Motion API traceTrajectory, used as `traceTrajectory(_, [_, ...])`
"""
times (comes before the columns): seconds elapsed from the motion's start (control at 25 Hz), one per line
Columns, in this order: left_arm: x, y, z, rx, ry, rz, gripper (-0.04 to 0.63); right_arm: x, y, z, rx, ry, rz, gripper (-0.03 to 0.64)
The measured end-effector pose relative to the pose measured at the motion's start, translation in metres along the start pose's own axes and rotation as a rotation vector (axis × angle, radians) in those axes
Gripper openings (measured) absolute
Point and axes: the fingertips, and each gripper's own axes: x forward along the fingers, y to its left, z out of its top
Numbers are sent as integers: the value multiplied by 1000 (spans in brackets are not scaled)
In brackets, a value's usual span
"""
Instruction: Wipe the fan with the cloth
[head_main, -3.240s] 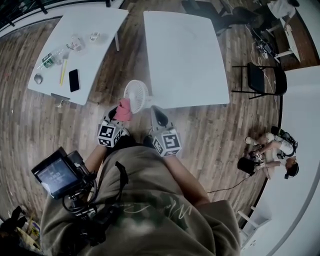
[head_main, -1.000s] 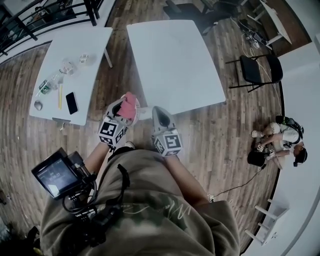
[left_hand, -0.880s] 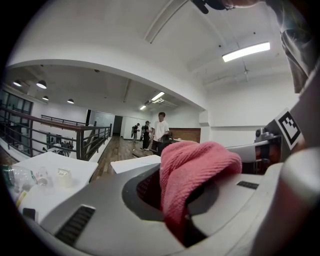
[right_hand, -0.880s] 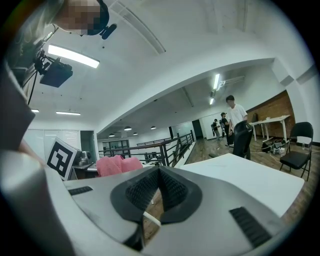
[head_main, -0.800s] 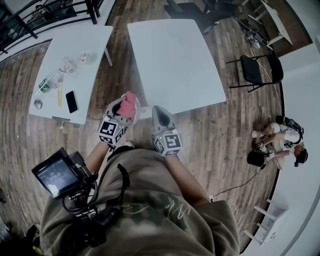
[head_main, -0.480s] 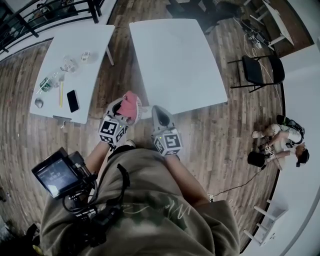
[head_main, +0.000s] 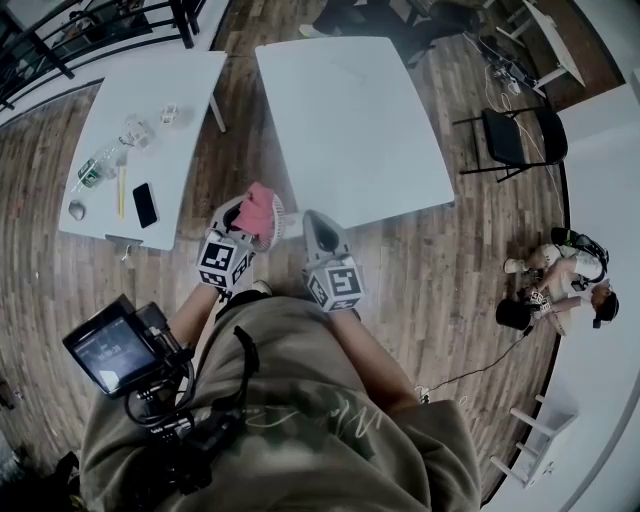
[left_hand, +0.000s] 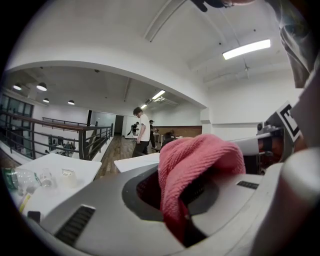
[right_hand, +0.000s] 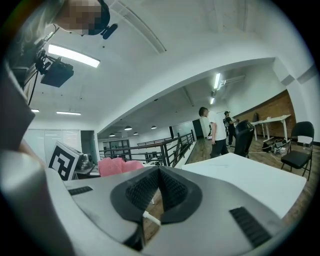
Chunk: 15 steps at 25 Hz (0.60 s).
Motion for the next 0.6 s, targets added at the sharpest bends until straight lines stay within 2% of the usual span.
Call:
traceTrajectory(0.12, [0,2,-1,19,-2,1,64,1,0,0,-2,3,-2,12])
traceTrajectory(0.6, [0,15,-19,-18,39,17,63,4,-1,-1,-1,8,-5,12])
